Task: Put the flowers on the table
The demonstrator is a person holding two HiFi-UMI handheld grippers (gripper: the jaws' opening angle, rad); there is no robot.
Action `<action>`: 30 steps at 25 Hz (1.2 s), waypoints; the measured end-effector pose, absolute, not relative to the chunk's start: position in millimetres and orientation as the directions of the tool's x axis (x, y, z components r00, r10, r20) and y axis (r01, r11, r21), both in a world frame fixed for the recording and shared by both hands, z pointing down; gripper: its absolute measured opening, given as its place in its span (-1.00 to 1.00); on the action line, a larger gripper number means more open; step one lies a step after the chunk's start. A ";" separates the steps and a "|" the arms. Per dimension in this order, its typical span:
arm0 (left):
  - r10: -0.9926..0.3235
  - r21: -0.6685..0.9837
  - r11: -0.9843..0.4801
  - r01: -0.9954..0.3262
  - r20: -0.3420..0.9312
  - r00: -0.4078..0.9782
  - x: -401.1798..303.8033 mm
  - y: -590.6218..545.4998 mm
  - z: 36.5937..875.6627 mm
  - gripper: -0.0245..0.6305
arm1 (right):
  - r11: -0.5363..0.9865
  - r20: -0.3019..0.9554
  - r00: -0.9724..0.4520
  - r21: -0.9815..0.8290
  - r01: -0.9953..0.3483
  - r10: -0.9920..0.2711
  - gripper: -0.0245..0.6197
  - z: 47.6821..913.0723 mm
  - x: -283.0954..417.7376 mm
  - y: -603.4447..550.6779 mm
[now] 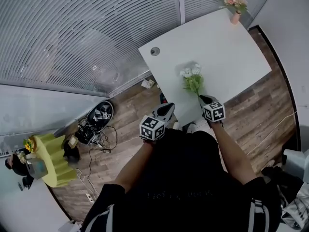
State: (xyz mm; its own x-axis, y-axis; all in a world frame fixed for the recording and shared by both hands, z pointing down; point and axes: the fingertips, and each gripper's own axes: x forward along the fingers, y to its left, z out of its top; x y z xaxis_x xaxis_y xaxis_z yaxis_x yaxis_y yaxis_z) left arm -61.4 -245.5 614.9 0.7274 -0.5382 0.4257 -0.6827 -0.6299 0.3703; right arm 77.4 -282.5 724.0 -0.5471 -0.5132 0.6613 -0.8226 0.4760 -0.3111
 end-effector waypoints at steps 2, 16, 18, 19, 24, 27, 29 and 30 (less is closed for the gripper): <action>-0.537 0.370 -0.636 -0.678 0.419 0.732 -60.2 -244.6 613.5 -0.86 | 0.468 0.640 -0.544 -0.308 -0.829 -0.543 -0.80 714.3 79.6 -281.3; -0.541 0.363 -0.666 -0.652 0.367 0.757 -41.3 -228.8 598.9 -0.86 | 0.553 0.449 -0.611 -0.270 -0.788 -0.652 -0.81 633.1 64.9 -256.8; -0.545 0.351 -0.675 -0.648 0.354 0.760 -39.8 -225.1 593.3 -0.86 | 0.569 0.418 -0.625 -0.265 -0.778 -0.660 -0.81 619.4 59.4 -251.7; -0.548 0.344 -0.681 -0.646 0.346 0.762 -39.4 -223.7 589.4 -0.86 | 0.576 0.401 -0.631 -0.264 -0.773 -0.664 -0.81 612.2 56.9 -249.3; -0.562 0.330 -0.697 -0.637 0.300 0.770 -35.4 -220.6 566.7 -0.86 | 0.614 0.326 -0.658 -0.240 -0.752 -0.679 -0.81 573.9 50.5 -239.0; -0.571 0.325 -0.702 -0.634 0.275 0.773 -34.0 -216.2 555.2 -0.86 | 0.623 0.285 -0.667 -0.239 -0.745 -0.688 -0.81 554.7 51.2 -230.0; -0.570 0.302 -0.717 -0.629 0.265 0.778 -32.3 -212.9 548.3 -0.86 | 0.629 0.266 -0.670 -0.229 -0.743 -0.693 -0.81 543.7 51.7 -224.0; -0.569 0.295 -0.723 -0.625 0.259 0.781 -32.0 -211.2 544.9 -0.86 | 0.634 0.261 -0.672 -0.222 -0.741 -0.693 -0.81 539.3 51.2 -220.8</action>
State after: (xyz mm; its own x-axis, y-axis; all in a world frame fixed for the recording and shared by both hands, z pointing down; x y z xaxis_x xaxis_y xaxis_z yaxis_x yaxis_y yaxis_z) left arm -32.0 -211.2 544.9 0.7805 -0.5689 0.2591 -0.6248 -0.7230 0.2947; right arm 51.2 -220.8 539.3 -0.6715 -0.6934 0.2612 -0.7409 0.6339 -0.2220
